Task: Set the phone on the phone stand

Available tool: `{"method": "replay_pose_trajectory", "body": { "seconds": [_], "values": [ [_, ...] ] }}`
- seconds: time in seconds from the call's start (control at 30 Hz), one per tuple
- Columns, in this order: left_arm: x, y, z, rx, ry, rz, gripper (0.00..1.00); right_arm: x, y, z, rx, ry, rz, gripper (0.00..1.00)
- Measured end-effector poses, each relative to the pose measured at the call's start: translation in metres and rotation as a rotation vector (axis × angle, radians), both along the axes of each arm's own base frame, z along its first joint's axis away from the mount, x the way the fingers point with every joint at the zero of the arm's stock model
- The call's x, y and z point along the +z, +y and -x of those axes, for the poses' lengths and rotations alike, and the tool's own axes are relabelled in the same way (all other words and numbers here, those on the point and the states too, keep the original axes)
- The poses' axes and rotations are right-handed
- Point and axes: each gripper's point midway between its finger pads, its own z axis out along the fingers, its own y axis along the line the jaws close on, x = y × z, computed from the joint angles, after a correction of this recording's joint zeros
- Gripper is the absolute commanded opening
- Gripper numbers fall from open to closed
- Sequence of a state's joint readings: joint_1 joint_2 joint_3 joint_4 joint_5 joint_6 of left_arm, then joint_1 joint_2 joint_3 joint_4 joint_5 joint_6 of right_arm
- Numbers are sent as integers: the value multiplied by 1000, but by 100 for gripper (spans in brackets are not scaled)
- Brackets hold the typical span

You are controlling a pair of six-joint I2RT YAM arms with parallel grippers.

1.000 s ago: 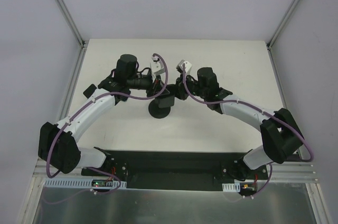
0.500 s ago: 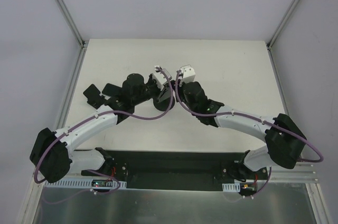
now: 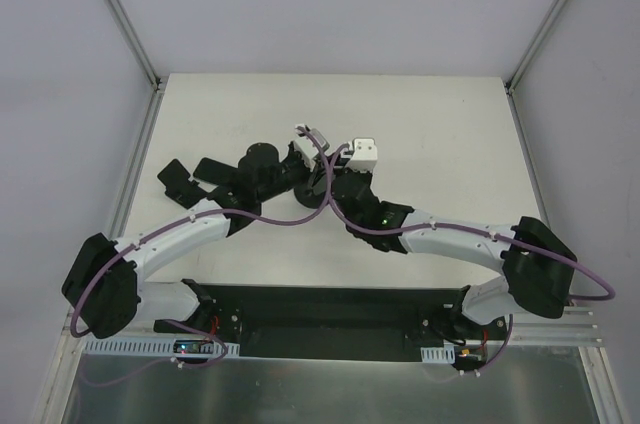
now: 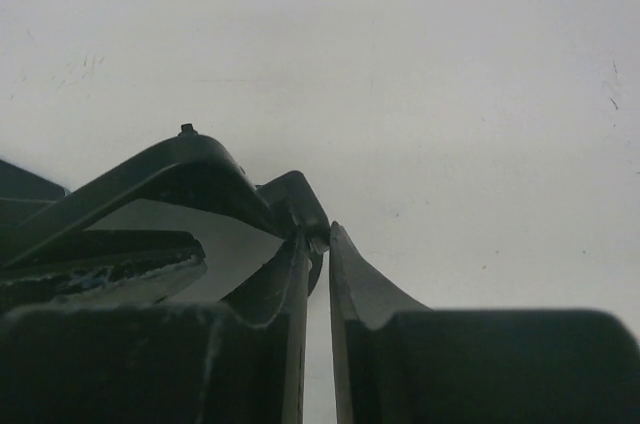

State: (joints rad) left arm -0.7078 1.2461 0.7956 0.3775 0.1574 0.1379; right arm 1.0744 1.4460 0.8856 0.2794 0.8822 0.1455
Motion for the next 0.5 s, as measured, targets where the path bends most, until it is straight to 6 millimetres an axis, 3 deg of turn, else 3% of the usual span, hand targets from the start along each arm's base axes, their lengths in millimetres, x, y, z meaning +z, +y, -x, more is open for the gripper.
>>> {"method": "replay_pose_trajectory", "body": {
  "seconds": [0.1,0.27,0.33,0.5],
  "values": [
    [-2,0,-5,15,-6,-2,0,3,4,3,-12,-6,-42,0],
    [-3,24,-41,178,-57,-26,0,21,39,35,80,-28,-158,1],
    [-2,33,-48,220,-69,-37,0,26,46,42,98,-34,-184,15],
    [-2,40,-52,248,-71,-42,0,34,41,39,85,-66,-175,34]
  ]
}}
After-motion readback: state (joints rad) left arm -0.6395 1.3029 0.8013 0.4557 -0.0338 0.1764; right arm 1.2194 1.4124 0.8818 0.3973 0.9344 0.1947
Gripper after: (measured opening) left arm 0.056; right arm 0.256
